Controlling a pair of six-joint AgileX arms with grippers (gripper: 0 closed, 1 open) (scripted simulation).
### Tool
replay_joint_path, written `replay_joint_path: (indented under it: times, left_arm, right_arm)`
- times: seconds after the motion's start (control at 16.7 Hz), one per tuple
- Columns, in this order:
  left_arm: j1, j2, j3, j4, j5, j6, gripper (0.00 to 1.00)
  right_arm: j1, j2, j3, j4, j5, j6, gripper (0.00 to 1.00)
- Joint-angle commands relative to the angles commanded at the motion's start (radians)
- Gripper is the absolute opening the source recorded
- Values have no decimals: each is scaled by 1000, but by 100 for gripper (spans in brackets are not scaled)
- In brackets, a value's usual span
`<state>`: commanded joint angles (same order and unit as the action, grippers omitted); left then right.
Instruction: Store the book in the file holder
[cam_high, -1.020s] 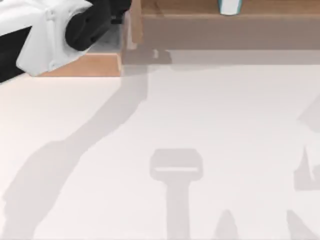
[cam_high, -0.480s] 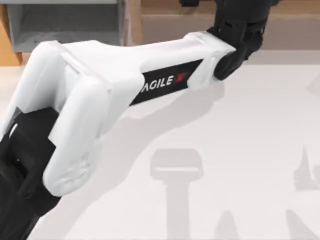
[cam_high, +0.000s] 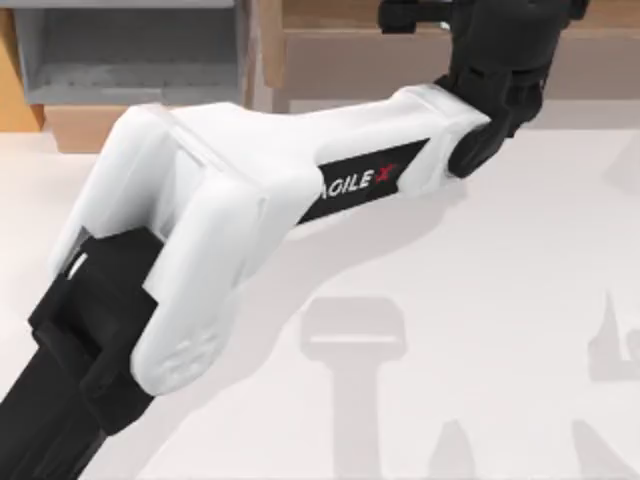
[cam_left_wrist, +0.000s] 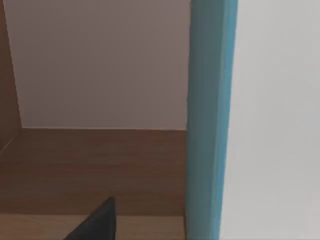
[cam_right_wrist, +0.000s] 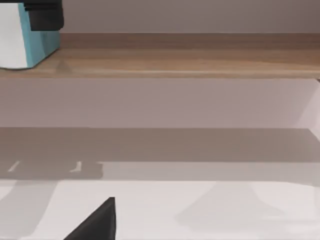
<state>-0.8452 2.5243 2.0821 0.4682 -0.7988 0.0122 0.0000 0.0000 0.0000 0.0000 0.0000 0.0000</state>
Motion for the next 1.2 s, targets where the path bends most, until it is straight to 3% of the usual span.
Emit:
replay_joint_path:
  times: [0.78, 1.2]
  left_arm:
    - [25, 76, 145, -71, 26, -2, 100]
    - [25, 76, 145, -71, 26, -2, 47]
  right_arm:
    - [0, 0, 0, 0, 0, 0, 100]
    - [0, 0, 0, 0, 0, 0, 100]
